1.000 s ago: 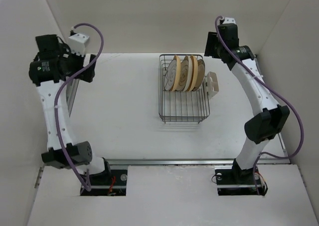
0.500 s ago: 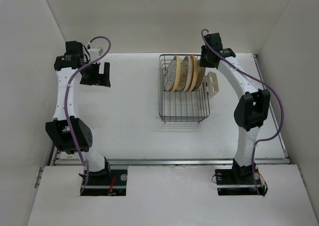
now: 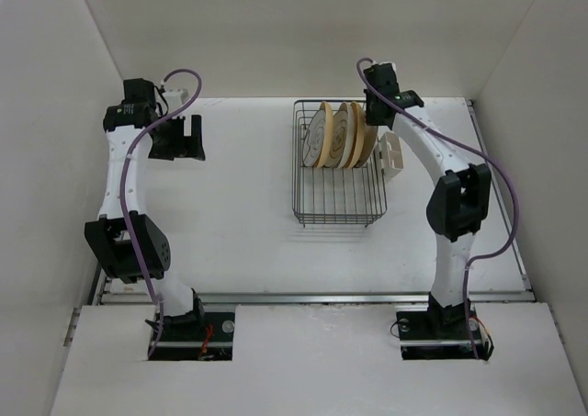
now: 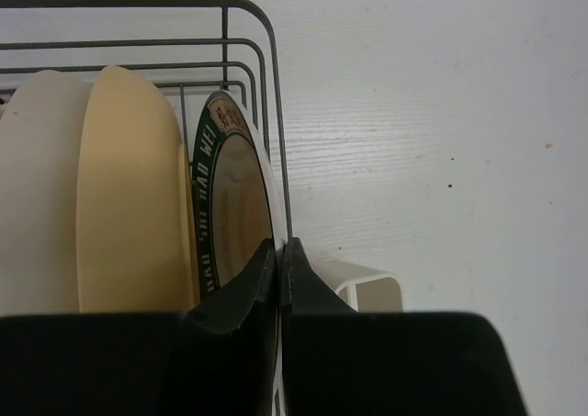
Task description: Unload the plates from the dish rack
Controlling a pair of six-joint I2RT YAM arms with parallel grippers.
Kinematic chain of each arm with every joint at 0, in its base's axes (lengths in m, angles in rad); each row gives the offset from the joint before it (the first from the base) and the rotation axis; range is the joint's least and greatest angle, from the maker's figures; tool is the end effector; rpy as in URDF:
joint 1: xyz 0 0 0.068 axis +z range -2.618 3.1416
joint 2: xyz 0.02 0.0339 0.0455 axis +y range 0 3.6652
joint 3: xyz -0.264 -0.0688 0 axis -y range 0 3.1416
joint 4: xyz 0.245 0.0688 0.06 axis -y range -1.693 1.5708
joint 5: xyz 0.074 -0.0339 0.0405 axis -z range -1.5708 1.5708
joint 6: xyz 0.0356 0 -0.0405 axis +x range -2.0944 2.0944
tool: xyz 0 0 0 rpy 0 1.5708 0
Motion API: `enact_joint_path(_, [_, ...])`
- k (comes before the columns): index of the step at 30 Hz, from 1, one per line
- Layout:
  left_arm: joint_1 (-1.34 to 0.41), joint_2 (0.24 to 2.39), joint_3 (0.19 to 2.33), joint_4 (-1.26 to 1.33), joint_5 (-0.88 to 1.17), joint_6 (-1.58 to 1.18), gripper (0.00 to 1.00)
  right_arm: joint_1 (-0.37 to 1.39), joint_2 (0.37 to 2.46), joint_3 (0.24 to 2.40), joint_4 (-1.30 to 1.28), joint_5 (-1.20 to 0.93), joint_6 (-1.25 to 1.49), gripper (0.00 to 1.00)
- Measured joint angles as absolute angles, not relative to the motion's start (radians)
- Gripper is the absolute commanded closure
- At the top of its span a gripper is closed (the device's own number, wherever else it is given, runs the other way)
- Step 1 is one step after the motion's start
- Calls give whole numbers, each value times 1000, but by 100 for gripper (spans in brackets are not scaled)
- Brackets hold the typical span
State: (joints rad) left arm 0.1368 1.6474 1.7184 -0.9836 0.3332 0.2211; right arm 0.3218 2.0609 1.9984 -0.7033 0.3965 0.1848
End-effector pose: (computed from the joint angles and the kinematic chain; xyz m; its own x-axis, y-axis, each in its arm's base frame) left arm 0.3445 0.0357 0.3688 -0.7494 0.1060 -0.6535 0.2395 0.9637 -0.1183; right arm 0.4498 0.1355 0.3170 -0.6514 -0.0385 -0.7577 0.0936 0.9870 -0.1307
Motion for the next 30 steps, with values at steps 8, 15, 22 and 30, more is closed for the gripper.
enact_joint_path(8, [125, 1647, 1710, -984, 342, 222, 15, 363, 2077, 2074, -727, 548, 160, 100])
enact_joint_path(15, [124, 1647, 1710, -984, 353, 221, 18, 380, 2067, 2130, -709, 721, 136, 100])
enact_joint_path(22, [124, 1647, 1718, -999, 432, 220, 18, 381, 2048, 2199, -650, 1004, 88, 100])
enact_joint_path(30, [120, 1647, 1735, -1011, 600, 219, 15, 444, 1925, 2245, -559, 1056, 56, 100])
